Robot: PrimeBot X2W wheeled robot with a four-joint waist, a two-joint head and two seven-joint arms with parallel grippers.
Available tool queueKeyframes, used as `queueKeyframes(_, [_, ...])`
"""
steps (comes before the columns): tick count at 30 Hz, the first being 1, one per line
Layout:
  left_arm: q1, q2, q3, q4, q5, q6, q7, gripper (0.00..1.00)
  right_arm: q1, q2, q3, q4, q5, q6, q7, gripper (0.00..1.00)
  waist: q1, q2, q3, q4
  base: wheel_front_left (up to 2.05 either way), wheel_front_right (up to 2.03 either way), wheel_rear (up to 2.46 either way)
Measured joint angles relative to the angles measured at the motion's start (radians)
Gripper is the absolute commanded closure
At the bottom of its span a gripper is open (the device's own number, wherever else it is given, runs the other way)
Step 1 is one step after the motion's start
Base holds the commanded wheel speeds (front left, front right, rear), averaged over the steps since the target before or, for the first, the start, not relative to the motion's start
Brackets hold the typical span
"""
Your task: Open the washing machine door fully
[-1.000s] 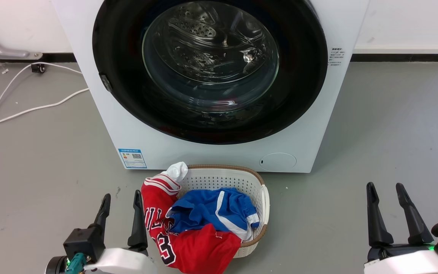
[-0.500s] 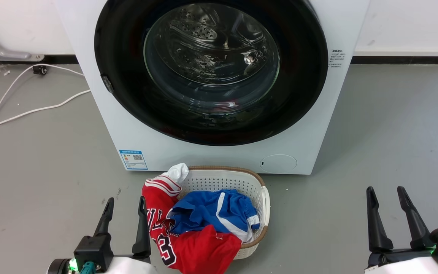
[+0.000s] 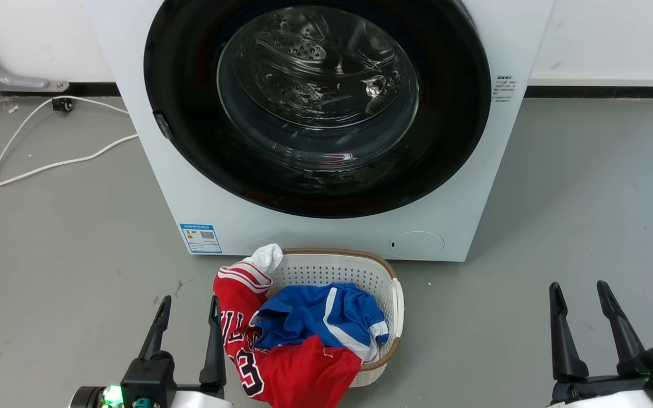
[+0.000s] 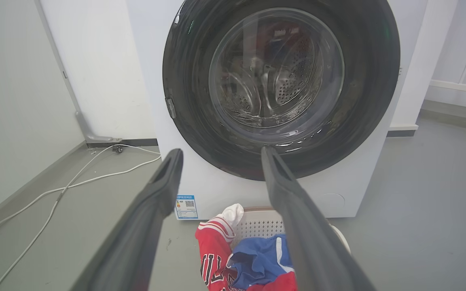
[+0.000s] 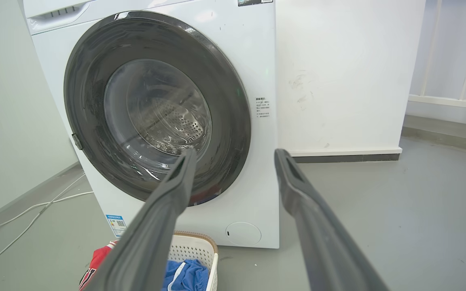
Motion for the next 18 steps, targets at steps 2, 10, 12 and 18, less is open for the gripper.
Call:
queueKeyframes(2, [0.004,-0.002,0.003,0.0,0.014,-0.004,-0.003,0.0,0.002,0.0,0.0,0.0,0.0,0.0,-0.004,0.0,0.0,0.0,0.0,0.001,0.0,0.0,0.0])
queueKeyframes(10, [0.007,-0.016,0.019,0.006,0.022,-0.016,-0.007,0.0,0.006,0.0,-0.007,0.011,0.037,0.0,-0.007,0.0,0.0,0.0,0.0,0.0,0.0,0.0,0.0])
queueKeyframes(12, [0.007,-0.018,0.021,0.008,0.022,-0.022,-0.007,0.0,0.006,0.0,-0.007,0.014,0.042,0.0,-0.007,0.0,0.0,0.0,0.0,0.0,0.0,0.0,0.0])
queueKeyframes(18, [0.007,-0.022,0.027,0.013,0.024,-0.025,-0.007,0.0,0.006,0.0,-0.01,0.031,0.057,0.0,-0.007,0.0,0.0,0.0,0.001,0.002,0.0,0.0,0.0])
